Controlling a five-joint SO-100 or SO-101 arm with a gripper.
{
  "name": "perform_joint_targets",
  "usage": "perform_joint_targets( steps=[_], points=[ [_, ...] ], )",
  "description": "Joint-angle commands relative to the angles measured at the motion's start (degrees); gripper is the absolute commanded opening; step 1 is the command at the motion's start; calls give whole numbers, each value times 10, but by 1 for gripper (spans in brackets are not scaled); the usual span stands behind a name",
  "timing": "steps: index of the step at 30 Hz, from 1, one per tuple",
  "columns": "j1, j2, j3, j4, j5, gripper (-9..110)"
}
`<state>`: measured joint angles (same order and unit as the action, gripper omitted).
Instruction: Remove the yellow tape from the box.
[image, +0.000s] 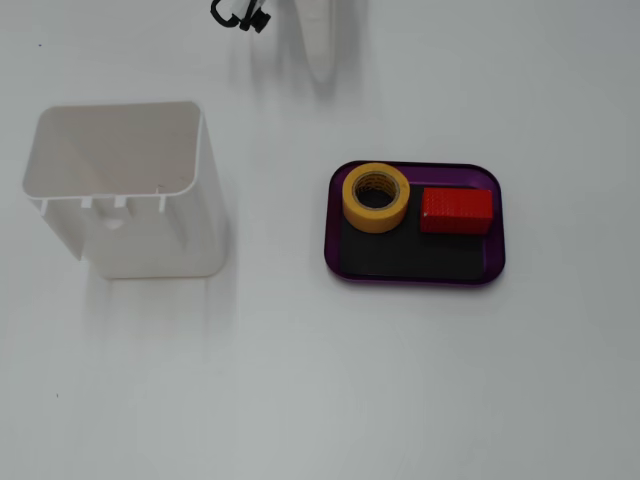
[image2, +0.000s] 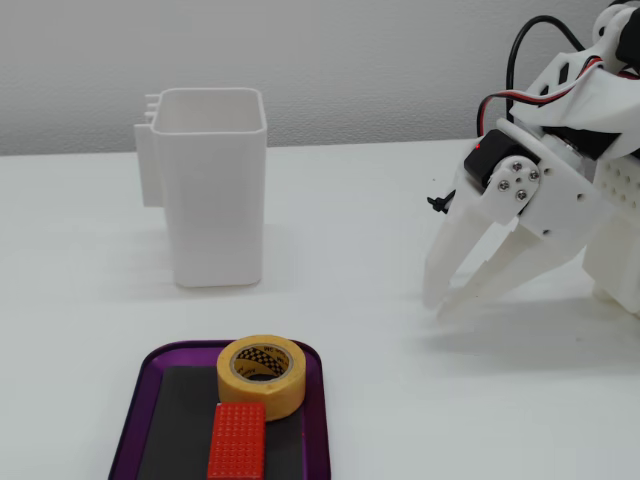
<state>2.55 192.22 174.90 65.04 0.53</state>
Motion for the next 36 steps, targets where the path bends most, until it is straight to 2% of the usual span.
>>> perform_joint_targets(
  steps=[1, 16, 20, 24, 32, 36],
  points=[
    [-1, 32, 4, -5, 9, 0],
    [7, 31, -5, -9, -3, 0],
    [8, 30, -16, -44, -88, 0],
    [9, 11, -105, -37, -152, 0],
    [4, -220, -260, 14, -210, 0],
    [0, -374, -367, 48, -219, 7]
  ],
)
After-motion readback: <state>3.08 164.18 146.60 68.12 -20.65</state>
